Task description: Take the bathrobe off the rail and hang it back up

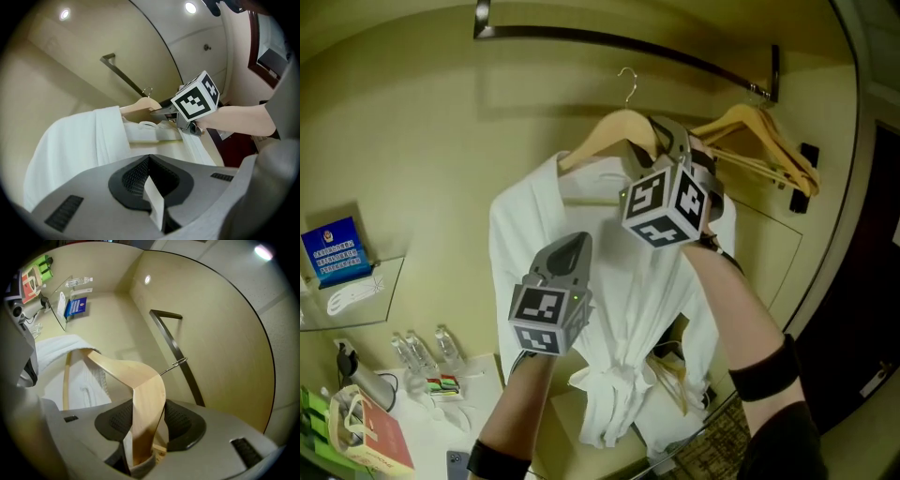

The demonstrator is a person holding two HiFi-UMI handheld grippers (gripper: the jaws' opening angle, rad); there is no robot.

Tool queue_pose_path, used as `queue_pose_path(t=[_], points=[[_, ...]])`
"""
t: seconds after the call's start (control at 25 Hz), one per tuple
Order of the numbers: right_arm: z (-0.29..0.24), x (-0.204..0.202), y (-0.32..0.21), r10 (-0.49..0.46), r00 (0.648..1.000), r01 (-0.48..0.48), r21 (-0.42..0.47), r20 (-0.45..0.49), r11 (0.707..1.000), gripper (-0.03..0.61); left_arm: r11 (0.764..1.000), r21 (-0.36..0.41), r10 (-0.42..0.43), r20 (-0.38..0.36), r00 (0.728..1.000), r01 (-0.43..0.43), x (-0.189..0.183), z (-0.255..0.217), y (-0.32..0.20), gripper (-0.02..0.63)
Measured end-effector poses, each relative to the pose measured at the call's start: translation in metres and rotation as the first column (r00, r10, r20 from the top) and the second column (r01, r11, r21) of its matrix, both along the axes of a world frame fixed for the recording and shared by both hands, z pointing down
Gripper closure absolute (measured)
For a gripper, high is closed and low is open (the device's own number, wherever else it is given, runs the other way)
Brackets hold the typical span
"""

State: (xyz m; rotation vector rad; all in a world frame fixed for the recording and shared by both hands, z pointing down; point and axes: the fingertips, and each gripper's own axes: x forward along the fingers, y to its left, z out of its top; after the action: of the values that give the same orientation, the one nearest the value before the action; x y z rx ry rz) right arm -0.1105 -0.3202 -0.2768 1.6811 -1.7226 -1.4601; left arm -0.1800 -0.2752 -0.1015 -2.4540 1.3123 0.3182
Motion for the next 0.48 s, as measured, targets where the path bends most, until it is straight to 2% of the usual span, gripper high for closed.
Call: queue_pose_path(t=[0.2, 0.48], points=[[0.071, 0.001, -0.006, -0.041, 0.999, 0.042, -0.057, 0.018, 0.998, 0.373, 0.998, -0.065, 0.003, -0.010, 1.000, -0.004, 0.002, 0.057, 0.003, 0.613], [0.182, 0.018, 0.024, -0.146, 0.986, 0.153, -0.092, 0.075, 0.984, 0.373, 0.986, -0.155, -0.063, -0.008, 0.998, 0.060, 0.021, 0.159, 0.037, 0.613]])
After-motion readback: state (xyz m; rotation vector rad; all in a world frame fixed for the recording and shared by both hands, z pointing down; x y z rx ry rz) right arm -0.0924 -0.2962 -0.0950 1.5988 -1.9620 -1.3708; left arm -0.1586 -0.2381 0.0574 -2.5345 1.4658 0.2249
